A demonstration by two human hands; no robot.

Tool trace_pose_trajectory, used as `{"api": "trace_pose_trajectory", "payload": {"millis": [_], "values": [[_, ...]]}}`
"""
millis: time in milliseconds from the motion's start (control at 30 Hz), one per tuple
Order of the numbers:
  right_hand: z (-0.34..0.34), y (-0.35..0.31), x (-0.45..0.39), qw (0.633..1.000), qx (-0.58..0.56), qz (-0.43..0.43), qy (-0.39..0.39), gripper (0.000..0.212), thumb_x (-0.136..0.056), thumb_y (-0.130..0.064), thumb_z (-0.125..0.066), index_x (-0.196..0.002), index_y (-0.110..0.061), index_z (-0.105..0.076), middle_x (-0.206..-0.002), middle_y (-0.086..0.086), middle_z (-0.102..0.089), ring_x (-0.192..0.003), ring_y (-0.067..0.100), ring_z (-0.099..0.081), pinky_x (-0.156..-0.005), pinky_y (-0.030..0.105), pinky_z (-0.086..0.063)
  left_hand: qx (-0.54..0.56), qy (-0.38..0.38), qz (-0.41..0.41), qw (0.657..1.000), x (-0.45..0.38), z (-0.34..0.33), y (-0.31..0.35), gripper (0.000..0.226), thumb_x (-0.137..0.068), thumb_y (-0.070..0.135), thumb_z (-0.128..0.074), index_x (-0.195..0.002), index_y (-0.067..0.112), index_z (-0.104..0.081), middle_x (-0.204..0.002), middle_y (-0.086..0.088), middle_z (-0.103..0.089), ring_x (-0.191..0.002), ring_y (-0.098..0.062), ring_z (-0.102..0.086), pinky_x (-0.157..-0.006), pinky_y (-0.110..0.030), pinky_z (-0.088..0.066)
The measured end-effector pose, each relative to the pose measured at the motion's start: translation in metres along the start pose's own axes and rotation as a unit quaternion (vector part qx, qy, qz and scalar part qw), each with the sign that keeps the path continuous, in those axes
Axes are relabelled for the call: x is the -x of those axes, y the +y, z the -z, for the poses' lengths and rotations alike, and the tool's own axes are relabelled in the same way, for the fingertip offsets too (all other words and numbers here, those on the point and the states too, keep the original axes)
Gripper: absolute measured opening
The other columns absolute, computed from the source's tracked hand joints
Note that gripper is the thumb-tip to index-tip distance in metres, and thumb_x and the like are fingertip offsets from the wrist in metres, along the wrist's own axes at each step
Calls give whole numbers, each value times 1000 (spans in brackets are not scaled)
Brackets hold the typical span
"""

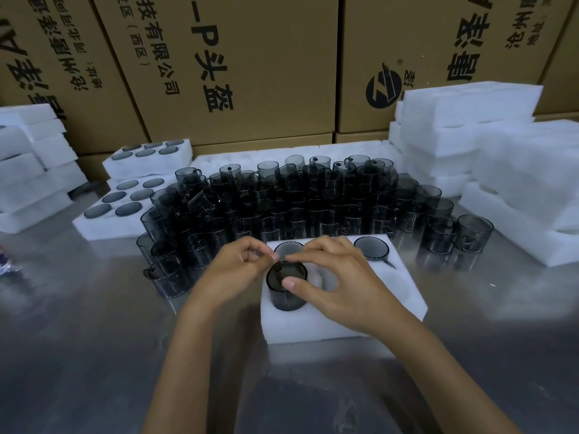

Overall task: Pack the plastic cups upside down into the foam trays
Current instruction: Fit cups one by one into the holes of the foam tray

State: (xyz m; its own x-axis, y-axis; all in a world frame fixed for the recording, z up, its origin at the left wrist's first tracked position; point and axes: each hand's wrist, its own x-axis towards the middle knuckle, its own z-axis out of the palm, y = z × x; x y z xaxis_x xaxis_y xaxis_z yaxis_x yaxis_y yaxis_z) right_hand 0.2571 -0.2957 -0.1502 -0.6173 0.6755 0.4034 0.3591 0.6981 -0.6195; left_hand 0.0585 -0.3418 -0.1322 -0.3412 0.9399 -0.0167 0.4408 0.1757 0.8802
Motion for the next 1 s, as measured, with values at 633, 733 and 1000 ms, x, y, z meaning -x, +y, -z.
{"api": "trace_pose_trajectory", "payload": {"millis": [633,733,1000], "values": [[3,14,-2,993,-100,-67,-1,30,-85,-61,-60,-103,-41,-73,-115,-25,-65,-125,0,-47,-114,37,-27,-232,397,84,884,-9,6,-36,48,-81,20,-71,-124,11,-51,-149,-18,-29,-142,-36,-21,-113,-55,-20],[6,14,-4,982,-162,-96,-5,21,-91,-50,-62,-100,-35,-75,-112,-17,-69,-121,9,-55,-113,44,-35,-221,397,151,878,-8,12,-48,66,-81,21,-74,-136,7,-41,-157,-22,-17,-146,-42,-17,-112,-61,-24],[5,13,-4,978,-168,-123,0,17,-95,-44,-62,-95,-33,-75,-106,-19,-71,-116,5,-58,-113,42,-35,-119,435,87,888,-7,17,-48,60,-82,-1,-64,-136,8,-40,-138,-25,-39,-123,-47,-41,-103,-53,-34]]}}
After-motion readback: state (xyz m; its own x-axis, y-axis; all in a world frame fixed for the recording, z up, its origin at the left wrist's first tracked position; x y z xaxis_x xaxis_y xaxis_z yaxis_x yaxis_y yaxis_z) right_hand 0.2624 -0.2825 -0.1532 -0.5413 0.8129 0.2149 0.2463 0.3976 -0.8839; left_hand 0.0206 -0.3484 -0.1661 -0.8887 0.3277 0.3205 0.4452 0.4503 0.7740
